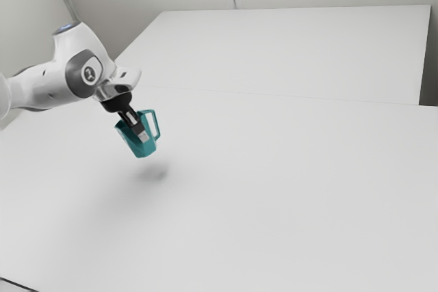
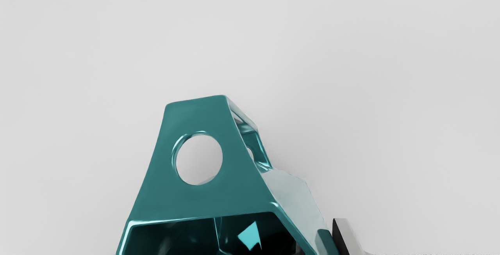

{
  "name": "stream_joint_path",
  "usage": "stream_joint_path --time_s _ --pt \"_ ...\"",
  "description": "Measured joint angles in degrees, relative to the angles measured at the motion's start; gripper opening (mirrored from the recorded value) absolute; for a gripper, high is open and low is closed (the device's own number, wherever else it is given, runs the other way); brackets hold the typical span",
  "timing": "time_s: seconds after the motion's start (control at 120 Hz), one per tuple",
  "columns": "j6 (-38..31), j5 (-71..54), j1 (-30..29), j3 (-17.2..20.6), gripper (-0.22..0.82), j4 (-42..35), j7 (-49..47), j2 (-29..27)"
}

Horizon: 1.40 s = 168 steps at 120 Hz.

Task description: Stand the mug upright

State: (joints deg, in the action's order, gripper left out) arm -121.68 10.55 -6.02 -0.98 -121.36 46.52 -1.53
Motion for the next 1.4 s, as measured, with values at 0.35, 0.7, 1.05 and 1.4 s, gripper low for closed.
stream_joint_path --time_s 0.35,0.7,1.05,1.4 --pt "-2.9 -12.2 -1.6 2.8 -0.17 -0.9 -14.0 -0.7" --pt "-6.8 -17.1 -0.9 5.3 -0.17 -5.6 -25.2 -3.1" --pt "-9.4 -17.7 -1.1 8.6 -0.17 -11.5 -33.6 -7.1" --pt "-11.6 -17.8 -1.1 10.9 -0.17 -16.1 -40.9 -8.2"
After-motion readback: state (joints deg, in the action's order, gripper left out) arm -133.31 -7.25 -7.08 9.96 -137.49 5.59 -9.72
